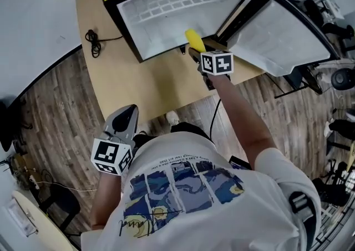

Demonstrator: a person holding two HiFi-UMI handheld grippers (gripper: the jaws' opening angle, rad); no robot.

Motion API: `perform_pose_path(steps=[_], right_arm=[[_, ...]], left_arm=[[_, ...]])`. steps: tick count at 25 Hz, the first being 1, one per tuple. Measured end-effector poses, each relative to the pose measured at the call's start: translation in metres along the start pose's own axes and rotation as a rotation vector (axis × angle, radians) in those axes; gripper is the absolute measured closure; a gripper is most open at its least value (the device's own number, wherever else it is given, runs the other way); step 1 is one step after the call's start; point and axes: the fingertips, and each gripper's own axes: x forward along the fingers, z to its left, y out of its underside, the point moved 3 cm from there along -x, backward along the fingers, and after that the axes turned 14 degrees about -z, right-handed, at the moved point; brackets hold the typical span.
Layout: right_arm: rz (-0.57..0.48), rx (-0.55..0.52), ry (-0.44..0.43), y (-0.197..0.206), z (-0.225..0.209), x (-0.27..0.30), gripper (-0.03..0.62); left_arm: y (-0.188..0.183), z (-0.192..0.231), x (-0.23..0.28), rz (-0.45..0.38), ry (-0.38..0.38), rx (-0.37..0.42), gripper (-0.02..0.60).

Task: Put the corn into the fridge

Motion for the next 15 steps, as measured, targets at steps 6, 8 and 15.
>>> perform_pose_path(steps=[6,8,15], right_arm=[[0.030,-0.022,-0.009,-0.007,-0.028,0.062,0.357],[0.035,-0.029,-0.003,-0.009,-0.036,0.080,0.356],[0.043,-0.066,0.012,-0.021,-0.052,0.135,0.356]], left_arm=[[0.001,0.001,0.008,0.018,-0.092,-0.015,0.572],[0.001,0.005,0.008,0.030,-0.116,-0.010,0.572],[-0.003,0.020,0.008,0.043,-0.211,-0.021,0.572]])
